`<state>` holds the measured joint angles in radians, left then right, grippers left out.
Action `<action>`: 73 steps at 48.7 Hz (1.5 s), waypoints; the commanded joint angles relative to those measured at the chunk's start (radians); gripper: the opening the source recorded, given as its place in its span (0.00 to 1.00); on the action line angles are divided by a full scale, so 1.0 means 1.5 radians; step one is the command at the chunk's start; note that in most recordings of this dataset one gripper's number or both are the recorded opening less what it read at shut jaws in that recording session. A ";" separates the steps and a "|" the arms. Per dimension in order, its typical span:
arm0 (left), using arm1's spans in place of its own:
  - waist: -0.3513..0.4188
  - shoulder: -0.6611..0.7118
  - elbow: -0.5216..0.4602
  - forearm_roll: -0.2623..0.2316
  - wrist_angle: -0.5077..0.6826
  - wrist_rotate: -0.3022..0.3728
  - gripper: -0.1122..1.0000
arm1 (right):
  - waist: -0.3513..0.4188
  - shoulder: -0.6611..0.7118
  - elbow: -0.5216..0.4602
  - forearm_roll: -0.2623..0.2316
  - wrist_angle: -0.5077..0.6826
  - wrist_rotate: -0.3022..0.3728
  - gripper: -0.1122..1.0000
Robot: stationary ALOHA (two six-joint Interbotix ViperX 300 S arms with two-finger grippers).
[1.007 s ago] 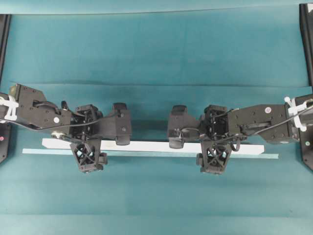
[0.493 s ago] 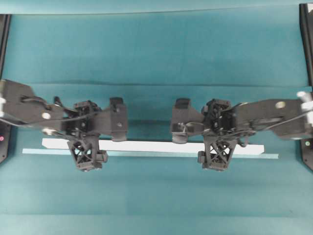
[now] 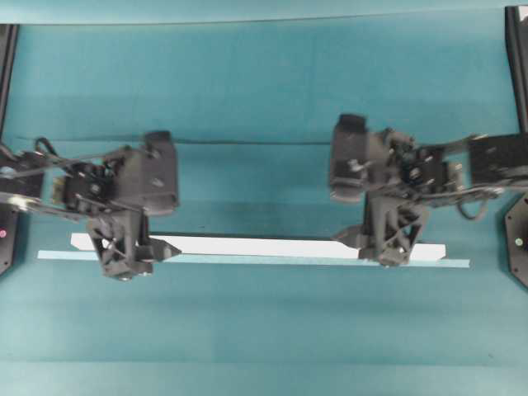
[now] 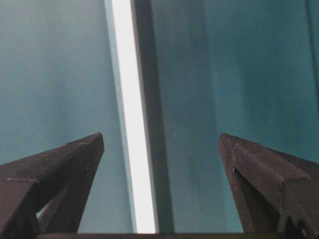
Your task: Lift a wooden board with both hands.
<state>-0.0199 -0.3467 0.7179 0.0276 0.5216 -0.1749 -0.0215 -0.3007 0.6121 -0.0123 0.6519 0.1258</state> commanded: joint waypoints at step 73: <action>0.004 -0.356 0.050 -0.001 -0.167 -0.002 0.97 | -0.011 -0.388 0.148 -0.007 -0.259 0.002 0.96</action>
<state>-0.0153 -0.8667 0.8038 0.0261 0.2807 -0.1764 -0.0307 -0.8575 0.8360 -0.0230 0.2869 0.1258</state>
